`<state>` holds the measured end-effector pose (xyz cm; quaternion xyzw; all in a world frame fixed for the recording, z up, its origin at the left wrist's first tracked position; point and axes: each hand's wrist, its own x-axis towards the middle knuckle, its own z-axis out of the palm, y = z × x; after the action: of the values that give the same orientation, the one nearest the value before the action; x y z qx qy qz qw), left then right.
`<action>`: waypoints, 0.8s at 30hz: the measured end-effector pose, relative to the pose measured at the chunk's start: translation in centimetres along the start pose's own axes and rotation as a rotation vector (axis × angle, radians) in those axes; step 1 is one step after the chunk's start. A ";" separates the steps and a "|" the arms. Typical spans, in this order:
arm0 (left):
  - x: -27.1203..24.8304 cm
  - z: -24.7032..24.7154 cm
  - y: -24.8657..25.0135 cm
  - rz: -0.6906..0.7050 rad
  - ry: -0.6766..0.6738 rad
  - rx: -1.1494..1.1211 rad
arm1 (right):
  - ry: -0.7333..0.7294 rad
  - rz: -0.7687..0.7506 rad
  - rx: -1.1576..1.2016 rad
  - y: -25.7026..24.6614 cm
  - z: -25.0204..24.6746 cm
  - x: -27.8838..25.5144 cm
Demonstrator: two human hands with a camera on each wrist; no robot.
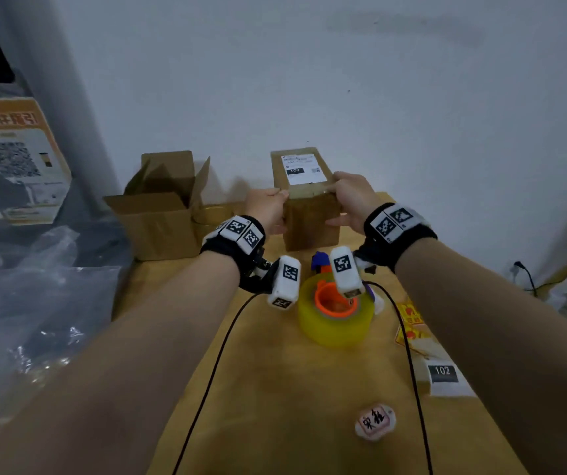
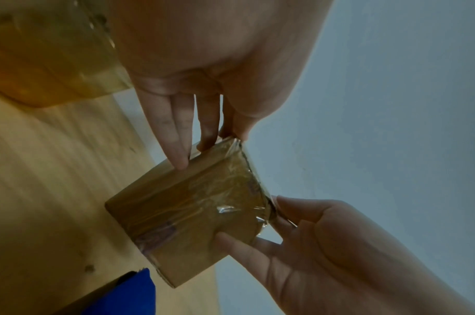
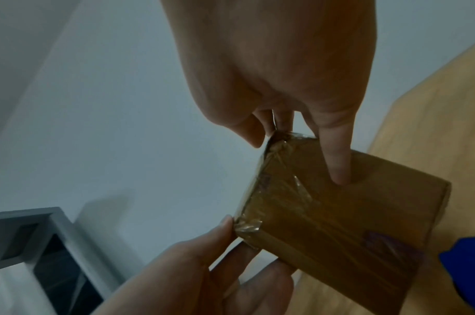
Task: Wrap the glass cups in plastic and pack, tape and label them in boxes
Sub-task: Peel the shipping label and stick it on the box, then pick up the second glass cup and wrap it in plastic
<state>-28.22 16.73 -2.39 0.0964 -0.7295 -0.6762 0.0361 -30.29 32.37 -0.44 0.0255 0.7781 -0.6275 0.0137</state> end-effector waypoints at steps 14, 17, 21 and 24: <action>4.1 -0.4 -2.0 -0.069 -0.117 0.086 | -0.043 0.022 -0.370 2.0 3.2 4.5; 2.6 -2.7 -1.4 -0.084 -0.149 0.049 | 0.014 -0.032 -0.660 0.9 4.8 3.6; 0.0 -6.8 -0.8 -0.077 -0.113 0.015 | 0.048 -0.210 -0.581 -0.6 7.5 1.6; -2.0 -10.3 -0.4 -0.046 -0.041 0.042 | -0.138 -0.252 -0.577 -2.0 10.6 -0.3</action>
<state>-24.37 6.96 -1.81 0.1002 -0.7418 -0.6631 0.0036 -30.21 21.57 -0.70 -0.1187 0.9181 -0.3781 -0.0049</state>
